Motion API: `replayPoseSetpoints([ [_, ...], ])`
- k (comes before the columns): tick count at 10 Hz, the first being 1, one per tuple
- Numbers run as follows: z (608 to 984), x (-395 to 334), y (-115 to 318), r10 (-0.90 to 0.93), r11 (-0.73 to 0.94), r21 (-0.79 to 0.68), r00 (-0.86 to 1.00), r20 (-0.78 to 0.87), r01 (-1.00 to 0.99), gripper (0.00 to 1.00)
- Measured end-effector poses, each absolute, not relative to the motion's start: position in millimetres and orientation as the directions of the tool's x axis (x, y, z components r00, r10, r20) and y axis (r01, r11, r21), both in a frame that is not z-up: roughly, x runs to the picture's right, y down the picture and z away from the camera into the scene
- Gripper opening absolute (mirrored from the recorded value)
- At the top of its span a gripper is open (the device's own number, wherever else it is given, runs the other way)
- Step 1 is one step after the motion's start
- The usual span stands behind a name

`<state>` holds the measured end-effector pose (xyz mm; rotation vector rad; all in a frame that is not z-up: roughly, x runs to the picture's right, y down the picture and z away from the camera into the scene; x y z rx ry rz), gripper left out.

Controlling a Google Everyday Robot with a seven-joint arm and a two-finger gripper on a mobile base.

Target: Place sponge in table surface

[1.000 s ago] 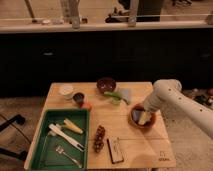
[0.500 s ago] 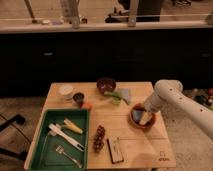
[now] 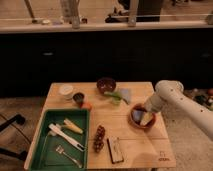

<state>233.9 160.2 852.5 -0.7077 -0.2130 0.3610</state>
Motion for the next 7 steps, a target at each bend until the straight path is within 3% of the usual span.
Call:
replayPoseSetpoints([
  [2,854.5,235.6,161.1,0.388,0.696,-0.675,0.919,0.068,-0.244,0.72],
  [3,856.2,235.4,160.5,0.387,0.696,-0.676,0.920,0.069,-0.242,0.65],
  [7,859.1,234.9,158.9,0.378,0.698,-0.677,0.923,0.071,-0.234,0.23],
])
